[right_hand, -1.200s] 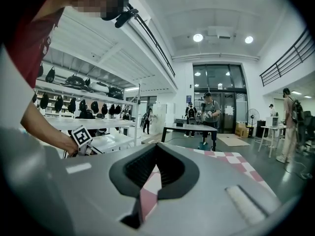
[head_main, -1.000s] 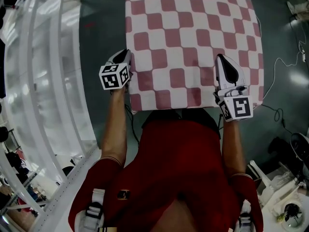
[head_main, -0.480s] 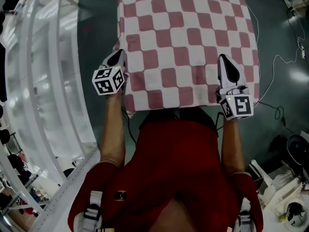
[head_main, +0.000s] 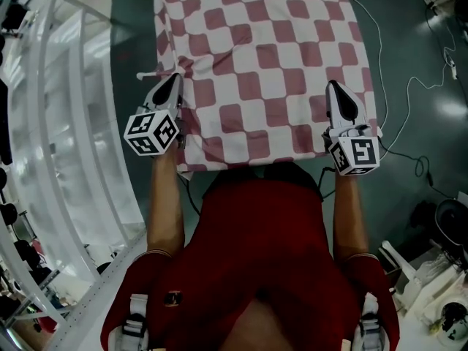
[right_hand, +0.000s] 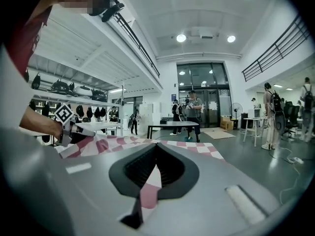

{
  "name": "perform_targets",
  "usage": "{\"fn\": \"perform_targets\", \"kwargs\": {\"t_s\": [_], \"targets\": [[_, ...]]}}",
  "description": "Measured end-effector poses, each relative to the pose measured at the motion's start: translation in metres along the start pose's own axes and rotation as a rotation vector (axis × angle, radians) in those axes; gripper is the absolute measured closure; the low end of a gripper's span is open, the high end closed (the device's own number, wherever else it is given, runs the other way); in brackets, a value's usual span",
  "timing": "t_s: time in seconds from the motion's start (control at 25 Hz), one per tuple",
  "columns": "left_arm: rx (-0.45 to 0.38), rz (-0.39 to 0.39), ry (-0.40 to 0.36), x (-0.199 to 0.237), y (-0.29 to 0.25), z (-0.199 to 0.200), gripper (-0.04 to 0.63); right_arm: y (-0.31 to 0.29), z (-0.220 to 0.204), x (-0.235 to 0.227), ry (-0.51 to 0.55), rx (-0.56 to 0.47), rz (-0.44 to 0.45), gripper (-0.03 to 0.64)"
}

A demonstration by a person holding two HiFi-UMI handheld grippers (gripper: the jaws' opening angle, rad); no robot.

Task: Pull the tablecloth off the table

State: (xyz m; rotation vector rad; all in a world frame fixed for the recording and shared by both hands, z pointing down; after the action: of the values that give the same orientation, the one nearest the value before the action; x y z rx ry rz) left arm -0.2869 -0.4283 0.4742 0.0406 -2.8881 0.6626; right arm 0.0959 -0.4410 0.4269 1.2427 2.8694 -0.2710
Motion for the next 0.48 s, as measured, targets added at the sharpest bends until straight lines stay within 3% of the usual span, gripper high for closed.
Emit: {"fn": "perform_targets", "kwargs": {"t_s": [0.2,0.48], "targets": [[-0.048,-0.024,0.011,-0.032,0.004,0.017,0.586,0.02,-0.011,-0.034,-0.008,0.041,-0.051,0.604],[-0.099,-0.059,-0.028,-0.081,0.002,0.037,0.586,0.051,-0.034,-0.099,-0.028,0.122,-0.129,0.604]]}}
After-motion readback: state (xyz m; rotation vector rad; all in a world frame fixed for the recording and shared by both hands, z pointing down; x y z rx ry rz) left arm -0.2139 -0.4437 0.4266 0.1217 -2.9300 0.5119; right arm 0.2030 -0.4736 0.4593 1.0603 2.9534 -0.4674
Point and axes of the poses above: the fingertips, and each gripper's own axes: y backward along the fingers, x to its left, z out of its top, the point moved 4 cm from there along y, backward along the fingers, and after that the axes turned 14 degrees about z, right-handed, at the moved point
